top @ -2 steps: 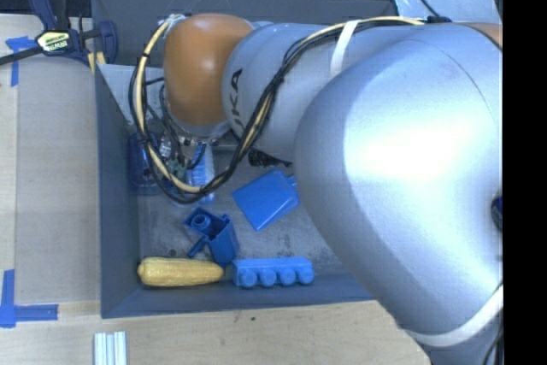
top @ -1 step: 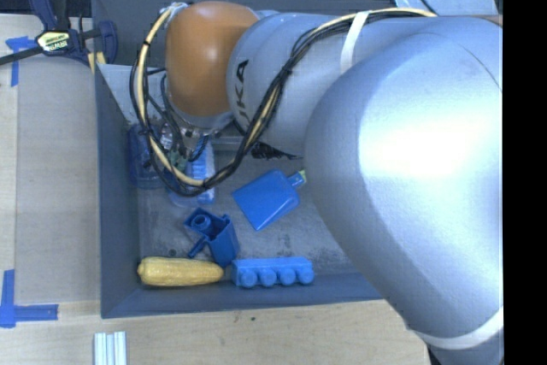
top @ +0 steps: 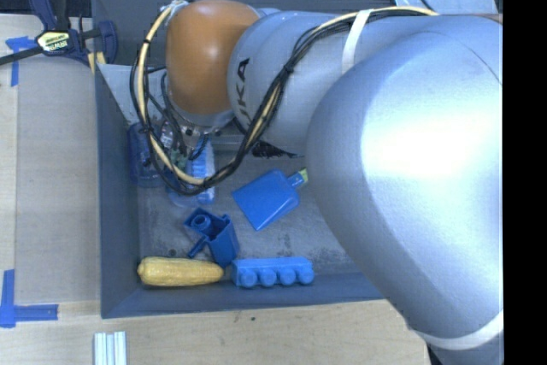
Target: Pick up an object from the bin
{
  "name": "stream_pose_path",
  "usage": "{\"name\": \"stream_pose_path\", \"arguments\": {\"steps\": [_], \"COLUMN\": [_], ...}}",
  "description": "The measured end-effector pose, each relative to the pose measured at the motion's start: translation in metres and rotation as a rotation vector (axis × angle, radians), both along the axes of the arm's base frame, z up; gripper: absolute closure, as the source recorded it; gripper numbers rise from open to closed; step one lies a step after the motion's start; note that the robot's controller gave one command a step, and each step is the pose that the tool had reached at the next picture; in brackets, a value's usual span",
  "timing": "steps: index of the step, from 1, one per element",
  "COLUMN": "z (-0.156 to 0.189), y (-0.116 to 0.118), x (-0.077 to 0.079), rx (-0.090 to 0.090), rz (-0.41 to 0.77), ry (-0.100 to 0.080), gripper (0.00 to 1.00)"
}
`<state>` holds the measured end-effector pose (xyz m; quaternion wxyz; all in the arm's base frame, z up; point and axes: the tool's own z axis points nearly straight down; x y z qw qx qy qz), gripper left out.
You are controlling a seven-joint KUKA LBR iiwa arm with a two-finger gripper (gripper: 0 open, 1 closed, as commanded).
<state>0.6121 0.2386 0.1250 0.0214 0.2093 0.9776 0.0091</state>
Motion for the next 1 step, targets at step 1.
{"name": "stream_pose_path", "arguments": {"steps": [1], "z": [0.0087], "y": [-0.0005], "x": [-0.0005], "rx": [0.0], "rz": [0.0], "ry": [0.002], "gripper": [1.0]}}
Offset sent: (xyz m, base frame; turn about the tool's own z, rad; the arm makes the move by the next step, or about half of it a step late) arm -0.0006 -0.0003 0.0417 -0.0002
